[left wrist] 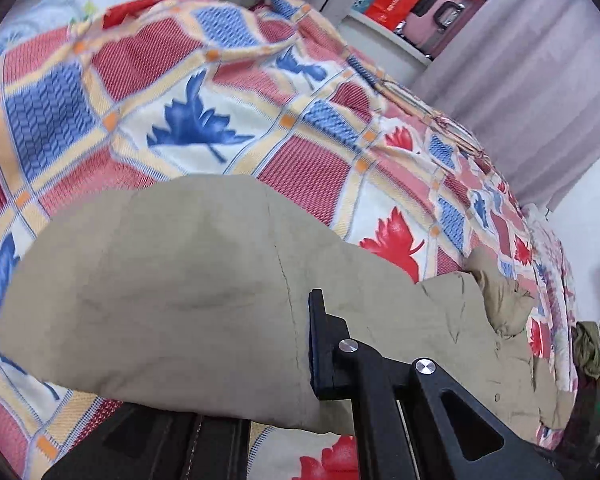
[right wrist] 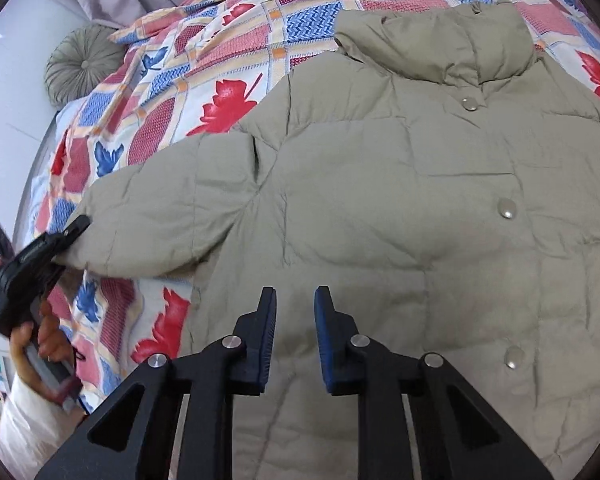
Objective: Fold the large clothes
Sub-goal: 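Grasp the sleeve cuff nearest the left tool and fold it across the jacket body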
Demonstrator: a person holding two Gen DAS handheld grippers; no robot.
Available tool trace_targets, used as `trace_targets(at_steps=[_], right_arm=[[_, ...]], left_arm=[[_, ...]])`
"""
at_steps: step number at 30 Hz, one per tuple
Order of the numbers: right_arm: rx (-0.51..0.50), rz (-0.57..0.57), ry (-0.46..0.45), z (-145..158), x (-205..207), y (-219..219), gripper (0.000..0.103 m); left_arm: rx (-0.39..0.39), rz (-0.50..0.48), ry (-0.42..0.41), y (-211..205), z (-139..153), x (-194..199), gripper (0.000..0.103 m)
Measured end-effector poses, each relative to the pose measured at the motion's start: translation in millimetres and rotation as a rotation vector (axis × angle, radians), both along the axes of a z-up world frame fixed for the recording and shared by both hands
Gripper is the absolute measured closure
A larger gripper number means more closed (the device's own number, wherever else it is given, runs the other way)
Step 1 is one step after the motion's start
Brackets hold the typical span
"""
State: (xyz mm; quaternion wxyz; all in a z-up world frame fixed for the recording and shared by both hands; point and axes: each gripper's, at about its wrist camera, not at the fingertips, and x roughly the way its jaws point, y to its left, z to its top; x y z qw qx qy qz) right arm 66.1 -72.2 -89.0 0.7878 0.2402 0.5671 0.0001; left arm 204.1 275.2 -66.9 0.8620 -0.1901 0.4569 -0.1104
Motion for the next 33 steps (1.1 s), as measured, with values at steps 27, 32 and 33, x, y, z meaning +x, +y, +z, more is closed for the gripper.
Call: trace_targets(at_steps=[27, 32, 33], right_arm=[[-0.033, -0.213, 0.023, -19, -90, -140, 0.085], [-0.043, -0.245, 0.056, -22, -111, -174, 0.085], [-0.036, -0.246, 0.056, -23, -113, -175, 0.085]], left_arm=[[0.450, -0.682, -0.140, -388, -7, -86, 0.094], [0.498, -0.680, -0.053, -391, -52, -101, 0.094], [0.491, -0.673, -0.053, -388, -51, -103, 0.080]])
